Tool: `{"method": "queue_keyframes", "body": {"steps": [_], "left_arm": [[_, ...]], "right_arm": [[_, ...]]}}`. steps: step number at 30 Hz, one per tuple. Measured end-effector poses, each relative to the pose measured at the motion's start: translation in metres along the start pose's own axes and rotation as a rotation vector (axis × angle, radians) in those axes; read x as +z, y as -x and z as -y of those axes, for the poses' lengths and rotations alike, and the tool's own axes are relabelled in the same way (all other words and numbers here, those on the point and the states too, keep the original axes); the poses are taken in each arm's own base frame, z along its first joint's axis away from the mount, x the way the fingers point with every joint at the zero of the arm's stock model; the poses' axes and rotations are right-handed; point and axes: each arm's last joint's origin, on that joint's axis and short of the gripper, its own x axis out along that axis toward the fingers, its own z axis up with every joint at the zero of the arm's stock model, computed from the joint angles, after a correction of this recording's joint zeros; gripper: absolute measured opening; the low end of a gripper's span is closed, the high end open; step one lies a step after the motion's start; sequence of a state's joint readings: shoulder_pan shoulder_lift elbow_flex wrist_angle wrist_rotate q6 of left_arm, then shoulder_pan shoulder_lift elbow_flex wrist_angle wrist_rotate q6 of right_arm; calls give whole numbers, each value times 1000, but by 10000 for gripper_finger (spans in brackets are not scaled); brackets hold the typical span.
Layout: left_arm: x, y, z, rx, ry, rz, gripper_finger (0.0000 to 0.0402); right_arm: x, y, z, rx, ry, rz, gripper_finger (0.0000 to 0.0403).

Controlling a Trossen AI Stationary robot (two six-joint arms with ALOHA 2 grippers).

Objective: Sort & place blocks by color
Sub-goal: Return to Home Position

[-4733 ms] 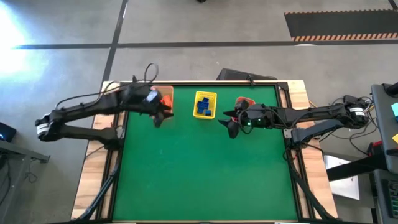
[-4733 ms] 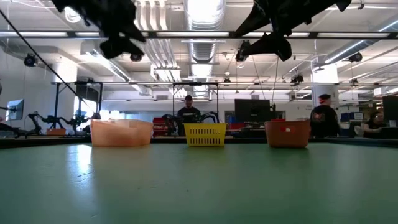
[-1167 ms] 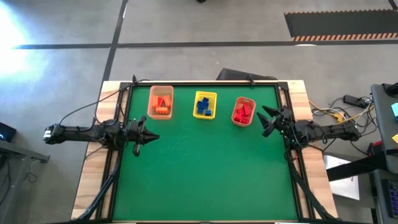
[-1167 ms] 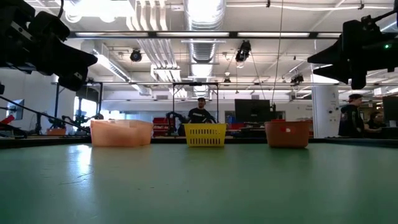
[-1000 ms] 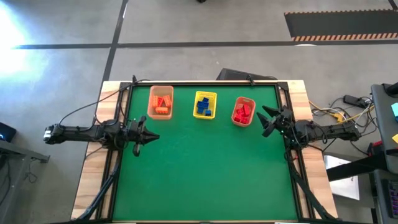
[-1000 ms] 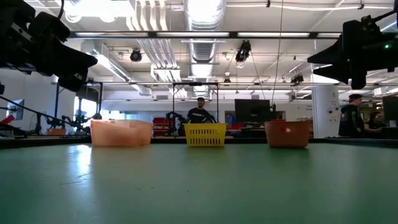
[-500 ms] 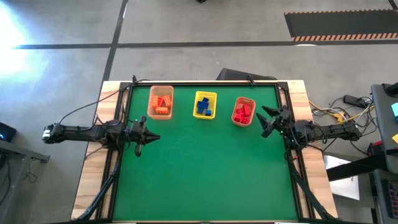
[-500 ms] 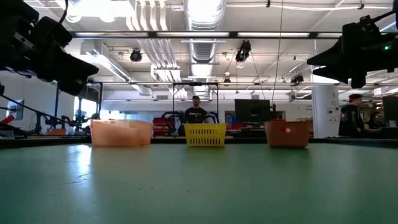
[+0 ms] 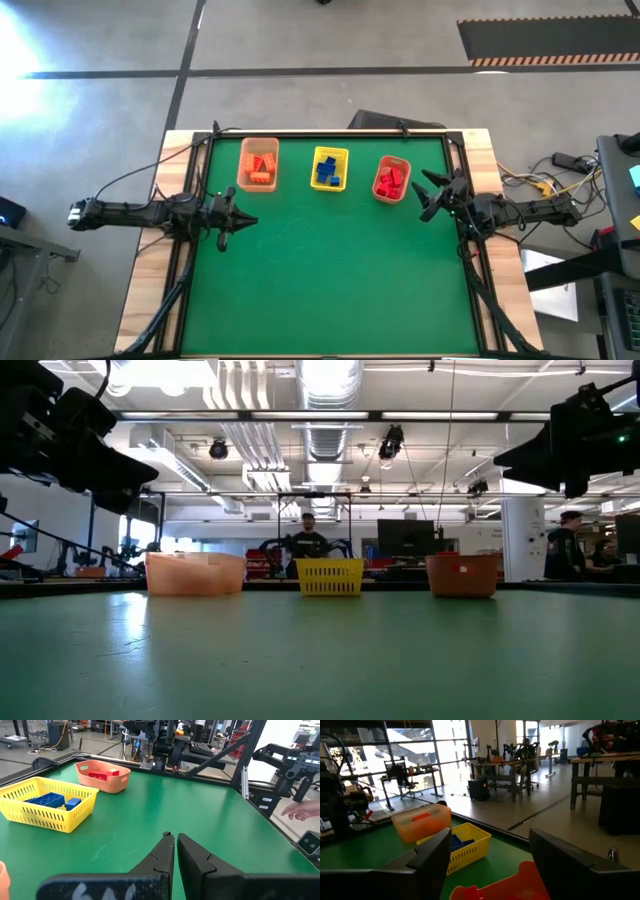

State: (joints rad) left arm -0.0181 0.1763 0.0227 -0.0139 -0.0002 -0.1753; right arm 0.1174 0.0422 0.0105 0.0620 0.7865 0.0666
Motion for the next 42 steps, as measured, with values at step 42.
{"method": "queue_keyframes", "body": {"steps": [42], "left_arm": [[-3,-3,-1,6,-158,5,6]], "right_arm": [[-2,-1,-1,-1,176,-22,254]]}}
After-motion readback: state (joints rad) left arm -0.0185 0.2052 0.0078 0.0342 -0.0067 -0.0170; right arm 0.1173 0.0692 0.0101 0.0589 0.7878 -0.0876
